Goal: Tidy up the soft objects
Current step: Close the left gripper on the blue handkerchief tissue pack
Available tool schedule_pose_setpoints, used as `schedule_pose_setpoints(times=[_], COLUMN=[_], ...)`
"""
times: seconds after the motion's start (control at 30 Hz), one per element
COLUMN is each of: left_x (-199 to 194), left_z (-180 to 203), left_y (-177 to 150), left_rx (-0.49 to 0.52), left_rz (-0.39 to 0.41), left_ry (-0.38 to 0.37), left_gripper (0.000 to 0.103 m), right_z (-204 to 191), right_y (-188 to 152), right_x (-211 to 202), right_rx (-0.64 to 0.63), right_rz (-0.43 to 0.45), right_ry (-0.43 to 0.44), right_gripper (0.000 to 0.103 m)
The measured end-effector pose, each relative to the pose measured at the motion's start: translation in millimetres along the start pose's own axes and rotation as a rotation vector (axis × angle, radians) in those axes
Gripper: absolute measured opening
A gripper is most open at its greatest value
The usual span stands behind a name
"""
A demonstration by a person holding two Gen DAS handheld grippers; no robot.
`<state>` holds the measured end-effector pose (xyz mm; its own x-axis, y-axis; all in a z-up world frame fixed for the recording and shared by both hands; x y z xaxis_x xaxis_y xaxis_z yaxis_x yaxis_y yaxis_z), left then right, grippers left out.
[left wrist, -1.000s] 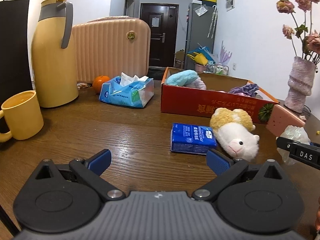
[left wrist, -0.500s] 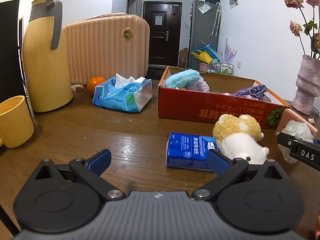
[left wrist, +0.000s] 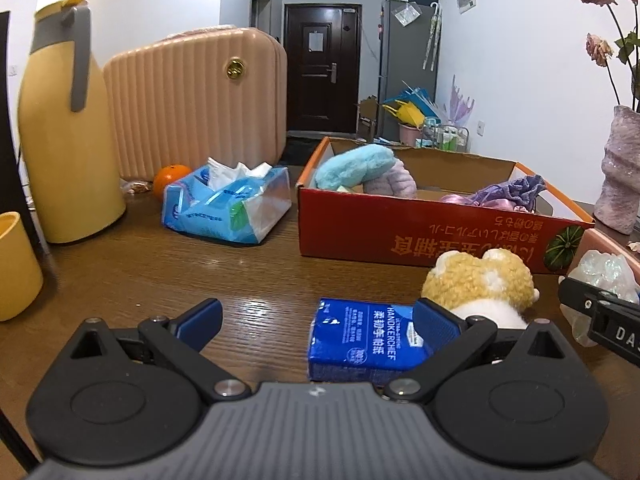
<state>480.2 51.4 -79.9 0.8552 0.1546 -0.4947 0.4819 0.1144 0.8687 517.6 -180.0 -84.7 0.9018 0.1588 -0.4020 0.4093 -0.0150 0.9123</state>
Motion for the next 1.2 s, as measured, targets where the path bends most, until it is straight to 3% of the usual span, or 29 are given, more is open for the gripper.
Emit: schedule_pose_setpoints(times=[0.6, 1.13, 1.2], left_x=[24, 39, 38], left_z=[22, 19, 19], left_y=[-15, -27, -26], left_rx=[0.054, 0.046, 0.046], left_rz=[-0.108, -0.187, -0.183], left_ry=[-0.090, -0.070, -0.074], left_gripper=[0.103, 0.103, 0.098], right_z=[8, 7, 7], right_y=[-3, -4, -5], right_x=[2, 3, 3], right_rx=[0.040, 0.040, 0.039], right_rz=[-0.023, -0.033, -0.035], right_ry=[-0.012, -0.007, -0.007], right_gripper=[0.045, 0.045, 0.045])
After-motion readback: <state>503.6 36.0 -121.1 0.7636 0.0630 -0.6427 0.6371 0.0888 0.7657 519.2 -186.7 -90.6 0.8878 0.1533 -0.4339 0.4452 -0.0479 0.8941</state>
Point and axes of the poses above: each gripper's, at about its wrist camera, not at the fingertips, and x roughly the way its jaws point, z to its right, y to its top, the point moved 10 cm from there along x, roughly the way its jaws point, and after that the axes turned 1 degree about z, right-handed, at the moved point
